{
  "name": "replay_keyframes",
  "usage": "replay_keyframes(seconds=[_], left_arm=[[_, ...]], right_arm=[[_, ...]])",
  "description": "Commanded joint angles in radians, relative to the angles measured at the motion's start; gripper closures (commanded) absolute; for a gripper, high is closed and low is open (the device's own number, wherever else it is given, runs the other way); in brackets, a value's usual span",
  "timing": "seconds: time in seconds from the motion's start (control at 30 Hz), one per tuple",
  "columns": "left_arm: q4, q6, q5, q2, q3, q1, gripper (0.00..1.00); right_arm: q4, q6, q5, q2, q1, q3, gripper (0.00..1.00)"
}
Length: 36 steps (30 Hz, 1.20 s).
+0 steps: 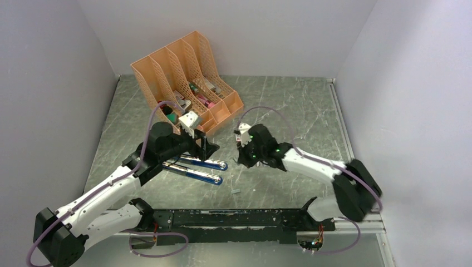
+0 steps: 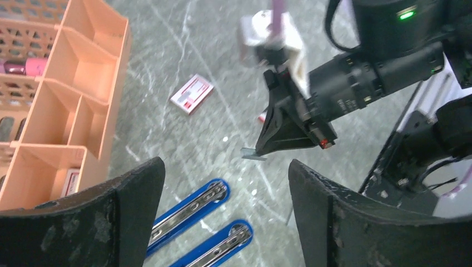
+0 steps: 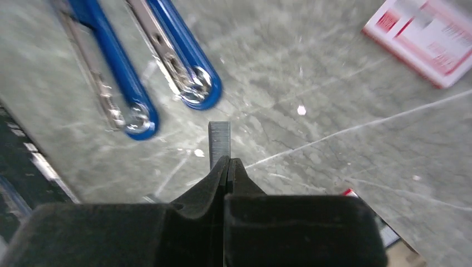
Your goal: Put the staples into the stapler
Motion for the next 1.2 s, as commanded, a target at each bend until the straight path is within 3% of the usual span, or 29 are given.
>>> replay_keyframes(seconds=[0.0, 0.13, 0.23, 0.5, 0.83, 1.17], left_arm=[[0.276, -0.122, 0.067, -0.078, -0.045, 0.011, 0.10], [0.538, -0.195, 0.117, -0.113, -0.092, 0.010, 0.01], [0.674, -0.244, 0.188, -0.095, -0.085, 0.010, 0.00], [0.857, -0.298, 0.420, 0.009, 0.004, 0.011, 0.01], [0.998, -0.372, 0.595, 0.074, 0.035, 0.010, 0.12], [1.013, -0.414, 0.627, 0.134, 0.049, 0.009, 0.24]], right_arm=[[0.230, 0.082, -0.045, -0.282, -0.024, -0.072, 1.00], [0.443, 0.159, -0.095, -0.473, -0.025, -0.138, 1.00], [0.579, 0.224, -0.157, -0.543, -0.027, -0.162, 1.00], [0.819, 0.346, -0.231, -0.610, -0.026, -0.182, 1.00], [0.877, 0.388, -0.290, -0.612, -0.027, -0.164, 1.00], [0.903, 0.400, -0.321, -0.613, -0.027, -0.156, 1.00]])
